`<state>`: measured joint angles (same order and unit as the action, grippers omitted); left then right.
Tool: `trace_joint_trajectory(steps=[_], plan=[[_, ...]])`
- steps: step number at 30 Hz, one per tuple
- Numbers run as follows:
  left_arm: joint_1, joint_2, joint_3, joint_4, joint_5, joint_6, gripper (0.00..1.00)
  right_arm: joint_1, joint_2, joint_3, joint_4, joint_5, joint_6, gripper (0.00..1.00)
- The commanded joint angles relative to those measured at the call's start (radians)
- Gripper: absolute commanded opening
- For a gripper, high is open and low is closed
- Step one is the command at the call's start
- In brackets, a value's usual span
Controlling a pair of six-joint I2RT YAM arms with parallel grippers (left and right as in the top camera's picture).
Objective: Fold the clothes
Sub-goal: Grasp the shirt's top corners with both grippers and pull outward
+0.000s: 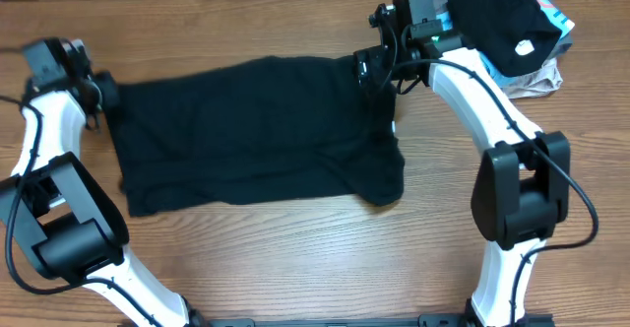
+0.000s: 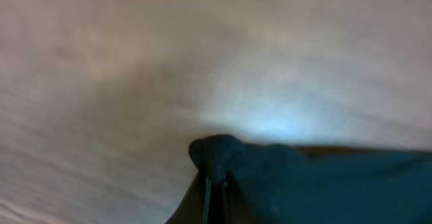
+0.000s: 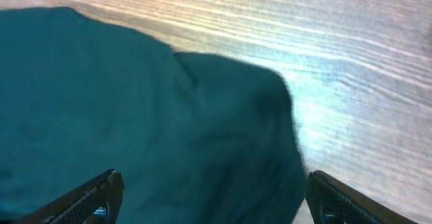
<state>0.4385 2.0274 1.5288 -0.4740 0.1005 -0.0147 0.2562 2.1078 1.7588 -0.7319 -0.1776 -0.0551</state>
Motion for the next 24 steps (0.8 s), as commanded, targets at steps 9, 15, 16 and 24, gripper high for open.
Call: trace_joint_trajectory(steps=[9, 15, 16, 24], plan=[[-0.085, 0.005, 0.215, -0.076, -0.012, 0.068, 0.04, 0.004, 0.124, 0.019, 0.161, 0.004, 0.035, 0.91], [-0.122, 0.005, 0.215, -0.123, -0.065, 0.072, 0.04, 0.004, 0.186, 0.019, 0.268, 0.014, 0.097, 0.82], [-0.126, 0.005, 0.215, -0.128, -0.069, 0.072, 0.04, 0.004, 0.193, 0.019, 0.284, 0.021, 0.11, 0.81], [-0.137, 0.005, 0.215, -0.146, -0.076, 0.071, 0.04, 0.004, 0.238, 0.019, 0.377, 0.023, 0.139, 0.67]])
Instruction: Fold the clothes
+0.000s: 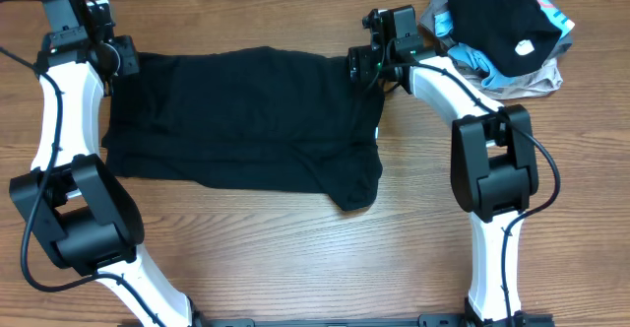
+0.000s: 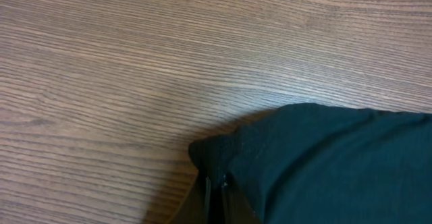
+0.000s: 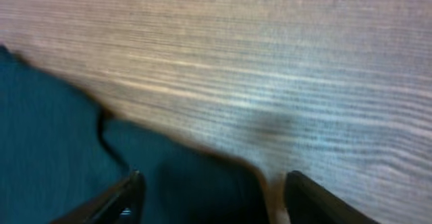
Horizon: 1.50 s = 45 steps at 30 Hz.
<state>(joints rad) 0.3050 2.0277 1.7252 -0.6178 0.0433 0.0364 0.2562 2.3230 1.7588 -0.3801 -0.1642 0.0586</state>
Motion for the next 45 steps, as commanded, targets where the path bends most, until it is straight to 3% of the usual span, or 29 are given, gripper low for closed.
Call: trace_joint_trajectory(steps=[1, 8, 13, 16, 22, 25, 32, 38, 45], plan=[[-0.002, 0.005, 0.019, -0.003, -0.019, 0.02, 0.04, 0.004, 0.027, 0.019, 0.029, 0.01, 0.029, 0.66], [-0.002, 0.005, 0.019, 0.001, -0.033, 0.02, 0.04, 0.004, 0.063, 0.019, 0.035, 0.006, 0.047, 0.57], [-0.002, 0.005, 0.019, -0.003, -0.06, -0.019, 0.04, 0.002, 0.063, 0.024, 0.052, 0.008, 0.055, 0.2], [0.002, 0.005, 0.019, -0.003, -0.062, -0.026, 0.04, -0.001, 0.062, 0.045, 0.029, 0.034, 0.088, 0.11], [0.023, 0.005, 0.027, -0.016, -0.069, -0.035, 0.04, -0.027, 0.061, 0.256, -0.192, 0.032, 0.092, 0.09], [0.034, 0.005, 0.042, -0.055, -0.069, -0.041, 0.04, -0.042, 0.061, 0.409, -0.382, 0.031, 0.076, 0.04], [0.069, 0.005, 0.073, -0.205, -0.078, -0.04, 0.04, -0.05, 0.061, 0.665, -0.895, 0.032, -0.015, 0.04], [0.084, 0.005, 0.072, -0.37, -0.069, -0.04, 0.04, -0.05, 0.062, 0.673, -1.165, 0.029, -0.002, 0.04], [0.095, 0.005, 0.065, -0.466, -0.093, -0.039, 0.04, -0.051, 0.062, 0.67, -1.304, 0.029, 0.051, 0.04]])
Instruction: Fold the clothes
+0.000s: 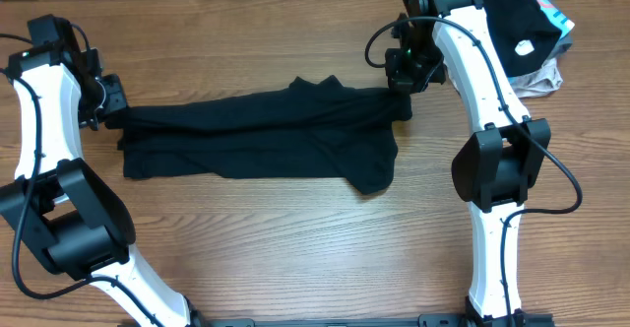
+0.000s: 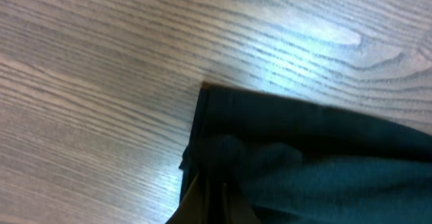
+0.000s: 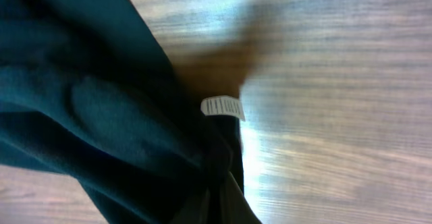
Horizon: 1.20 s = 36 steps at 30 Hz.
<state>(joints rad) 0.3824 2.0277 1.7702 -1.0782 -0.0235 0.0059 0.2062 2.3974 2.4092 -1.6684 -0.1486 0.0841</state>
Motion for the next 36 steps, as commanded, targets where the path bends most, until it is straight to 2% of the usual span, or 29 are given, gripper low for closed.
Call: trace_joint_trajectory(steps=[1, 6, 9, 11, 15, 21, 27, 36], plan=[[0.023, 0.005, 0.016, -0.007, -0.029, -0.009, 0.04, -0.001, -0.013, 0.019, -0.024, 0.013, 0.032, 0.04], [0.052, 0.005, 0.011, -0.015, -0.005, -0.01, 0.04, -0.001, -0.023, 0.021, -0.02, -0.017, 0.043, 0.04], [0.071, -0.01, 0.022, 0.002, 0.117, 0.013, 0.04, -0.001, -0.048, 0.021, 0.024, -0.024, 0.016, 0.04], [0.076, -0.031, 0.022, 0.064, 0.192, 0.055, 0.04, -0.001, -0.068, 0.021, 0.124, -0.029, -0.034, 0.04], [0.068, -0.044, 0.022, 0.214, 0.214, 0.069, 0.04, -0.001, -0.068, 0.018, 0.322, -0.028, -0.067, 0.04], [0.041, -0.044, 0.022, 0.369, 0.32, 0.182, 0.04, -0.001, -0.07, 0.021, 0.493, -0.067, -0.093, 0.04], [0.038, -0.087, 0.022, 0.344, 0.406, 0.182, 0.04, -0.001, -0.111, 0.026, 0.468, -0.156, -0.115, 0.04], [0.038, -0.207, 0.022, 0.165, 0.399, 0.161, 0.04, -0.006, -0.221, 0.026, 0.287, -0.112, -0.107, 0.04]])
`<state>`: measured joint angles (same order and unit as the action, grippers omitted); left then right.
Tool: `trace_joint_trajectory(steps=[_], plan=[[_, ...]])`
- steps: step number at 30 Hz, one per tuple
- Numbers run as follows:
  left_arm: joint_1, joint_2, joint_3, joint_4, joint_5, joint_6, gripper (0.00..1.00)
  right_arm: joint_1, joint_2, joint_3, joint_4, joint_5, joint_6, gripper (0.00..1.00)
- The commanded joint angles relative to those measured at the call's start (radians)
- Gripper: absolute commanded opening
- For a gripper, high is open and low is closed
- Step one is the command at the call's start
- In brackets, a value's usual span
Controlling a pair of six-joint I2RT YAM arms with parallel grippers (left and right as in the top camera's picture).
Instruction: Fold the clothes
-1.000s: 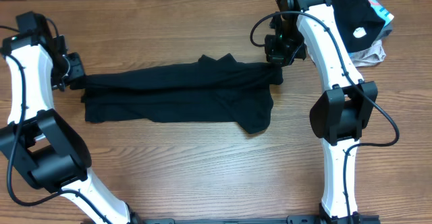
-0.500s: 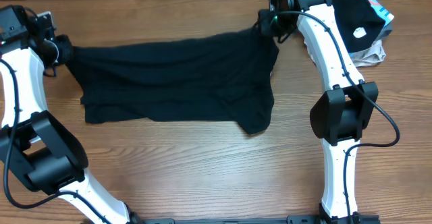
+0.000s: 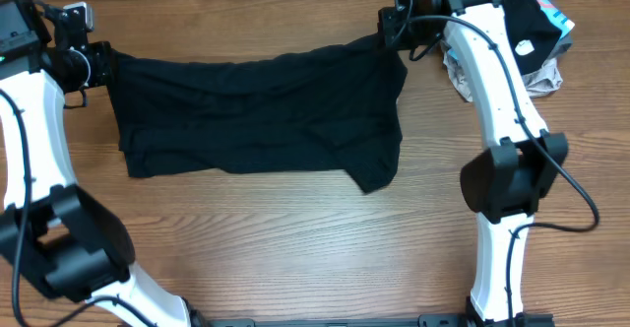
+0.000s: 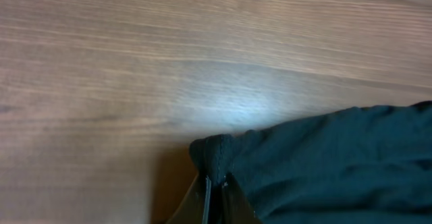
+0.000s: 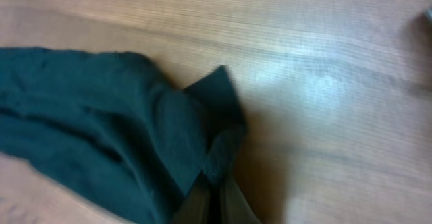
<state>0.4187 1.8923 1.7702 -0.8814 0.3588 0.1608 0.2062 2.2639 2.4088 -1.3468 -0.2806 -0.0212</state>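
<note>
A black garment (image 3: 256,110) is stretched across the back of the wooden table (image 3: 295,258), its top edge lifted and its lower part lying on the wood. My left gripper (image 3: 98,63) is shut on the garment's far left corner (image 4: 214,158). My right gripper (image 3: 394,33) is shut on the far right corner (image 5: 219,150). A flap of the garment hangs down at the lower right (image 3: 379,174).
A pile of other clothes (image 3: 512,22), black, grey and light blue, lies at the back right corner beside the right arm.
Both grippers have moved toward the back of the table with the garment's corners still held. The garment, a narrow bunched band before, now spreads wider from back to front.
At first the garment lay spread flat with the left gripper on its left corner and the right gripper open over the right edge. Then both were at the back corners. Later both held it, bunched into a narrow strip mid-table. Now it is stretched out farther back.
</note>
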Motion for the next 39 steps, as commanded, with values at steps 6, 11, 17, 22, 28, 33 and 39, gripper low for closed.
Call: trace_joint_trajectory(steps=[6, 11, 17, 22, 28, 33, 39], plan=[[0.002, -0.08, -0.002, -0.19, -0.219, -0.065, 0.04, -0.018, -0.083, -0.026, -0.183, 0.04, 0.011, 0.04], [0.002, -0.079, -0.117, -0.132, -0.327, -0.064, 0.04, -0.019, -0.083, -0.174, -0.142, 0.081, 0.051, 0.04], [0.002, -0.079, -0.27, 0.181, -0.323, -0.064, 0.04, -0.025, -0.082, -0.319, 0.139, 0.081, 0.005, 0.04], [-0.005, -0.083, -0.294, 0.388, -0.232, -0.063, 0.04, -0.024, -0.086, -0.303, 0.385, 0.077, -0.066, 0.04], [-0.008, -0.101, -0.283, 0.381, -0.056, -0.064, 0.04, -0.024, -0.092, -0.225, 0.345, -0.022, -0.057, 0.04], [-0.01, -0.093, -0.285, 0.286, -0.047, -0.053, 0.04, -0.024, -0.09, -0.282, 0.26, -0.02, -0.055, 0.04], [-0.01, -0.096, -0.285, 0.275, -0.044, -0.034, 0.04, -0.028, -0.098, -0.299, 0.242, -0.021, -0.058, 0.04]])
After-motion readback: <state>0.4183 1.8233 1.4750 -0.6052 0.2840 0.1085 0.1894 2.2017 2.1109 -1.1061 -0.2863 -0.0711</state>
